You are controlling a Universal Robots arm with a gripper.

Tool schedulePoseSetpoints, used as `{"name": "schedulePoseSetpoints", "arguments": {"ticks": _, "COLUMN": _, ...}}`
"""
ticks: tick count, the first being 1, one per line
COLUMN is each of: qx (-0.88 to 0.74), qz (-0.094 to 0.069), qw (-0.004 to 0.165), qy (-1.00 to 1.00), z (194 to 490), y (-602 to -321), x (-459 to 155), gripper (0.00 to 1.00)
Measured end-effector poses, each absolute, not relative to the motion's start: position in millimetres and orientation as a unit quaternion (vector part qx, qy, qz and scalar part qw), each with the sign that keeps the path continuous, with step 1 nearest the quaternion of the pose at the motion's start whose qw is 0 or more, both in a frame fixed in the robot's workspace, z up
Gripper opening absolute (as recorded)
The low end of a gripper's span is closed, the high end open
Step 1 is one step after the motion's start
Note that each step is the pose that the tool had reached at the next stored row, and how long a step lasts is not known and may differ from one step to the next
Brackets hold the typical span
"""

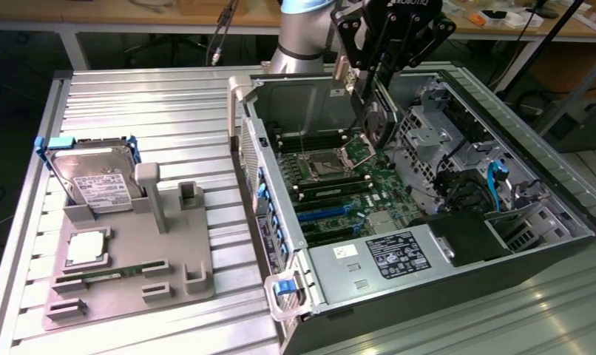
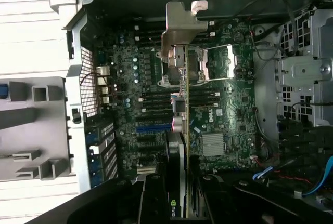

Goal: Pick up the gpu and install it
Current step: 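Pick up the gpu and move the gpu toward the slot, then insert the gpu into the slot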

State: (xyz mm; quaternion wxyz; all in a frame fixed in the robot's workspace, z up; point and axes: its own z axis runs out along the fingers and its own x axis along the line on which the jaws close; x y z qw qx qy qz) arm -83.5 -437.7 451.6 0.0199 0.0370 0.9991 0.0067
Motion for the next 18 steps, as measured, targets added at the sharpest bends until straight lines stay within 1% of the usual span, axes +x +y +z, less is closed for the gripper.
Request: {"name": "schedulePoseSetpoints", "arguments": {"ticks": 18, "qx": 0.037, "qz": 0.007, "qw": 0.02, "qy": 0.999, "z": 451.6, "y": -437.5, "x": -81.3, "gripper": 0.27}}
